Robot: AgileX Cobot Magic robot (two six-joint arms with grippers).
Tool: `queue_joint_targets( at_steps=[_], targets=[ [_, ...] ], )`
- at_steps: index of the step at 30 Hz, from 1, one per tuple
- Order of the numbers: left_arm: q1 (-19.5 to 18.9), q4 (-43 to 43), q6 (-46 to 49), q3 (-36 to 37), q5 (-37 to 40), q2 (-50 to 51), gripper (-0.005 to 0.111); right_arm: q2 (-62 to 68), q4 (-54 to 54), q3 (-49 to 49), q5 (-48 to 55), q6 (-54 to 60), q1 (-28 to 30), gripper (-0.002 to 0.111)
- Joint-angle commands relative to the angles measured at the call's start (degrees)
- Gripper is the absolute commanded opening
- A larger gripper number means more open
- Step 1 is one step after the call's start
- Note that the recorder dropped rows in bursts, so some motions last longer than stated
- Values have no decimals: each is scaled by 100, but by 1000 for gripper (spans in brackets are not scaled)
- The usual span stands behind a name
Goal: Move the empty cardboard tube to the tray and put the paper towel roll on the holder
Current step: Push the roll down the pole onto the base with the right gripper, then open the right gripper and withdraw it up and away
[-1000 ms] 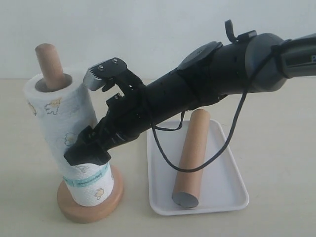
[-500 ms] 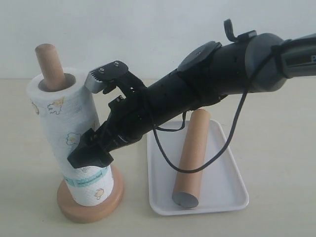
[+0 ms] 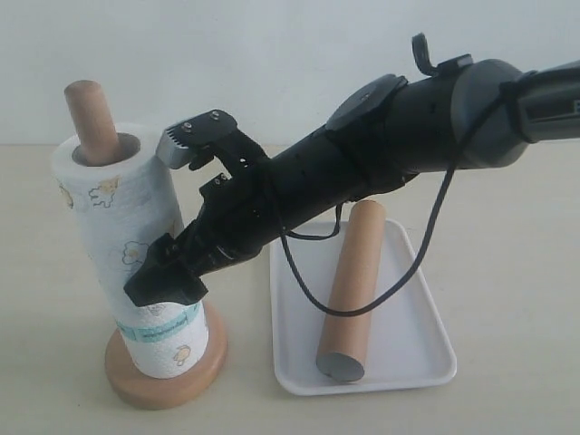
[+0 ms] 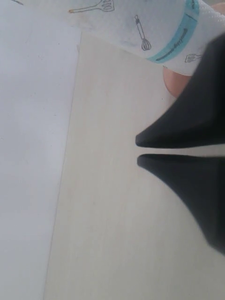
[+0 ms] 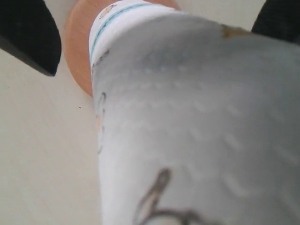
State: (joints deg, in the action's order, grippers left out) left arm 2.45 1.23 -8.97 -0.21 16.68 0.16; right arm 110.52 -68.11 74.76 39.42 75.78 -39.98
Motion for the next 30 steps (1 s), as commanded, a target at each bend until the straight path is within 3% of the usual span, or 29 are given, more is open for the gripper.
queue_joint_targets(
  at_steps=[1,8,30],
  targets=[
    [-13,-19,8,21,7,-16,4,-212,138,-11,-89,-72,3,103],
    [-13,-19,8,21,7,-16,4,-455,410,-11,-222,-779,3,103],
    [-13,-19,8,21,7,-16,4,-1120,1235,-11,-2,-1576,3,103]
  ],
)
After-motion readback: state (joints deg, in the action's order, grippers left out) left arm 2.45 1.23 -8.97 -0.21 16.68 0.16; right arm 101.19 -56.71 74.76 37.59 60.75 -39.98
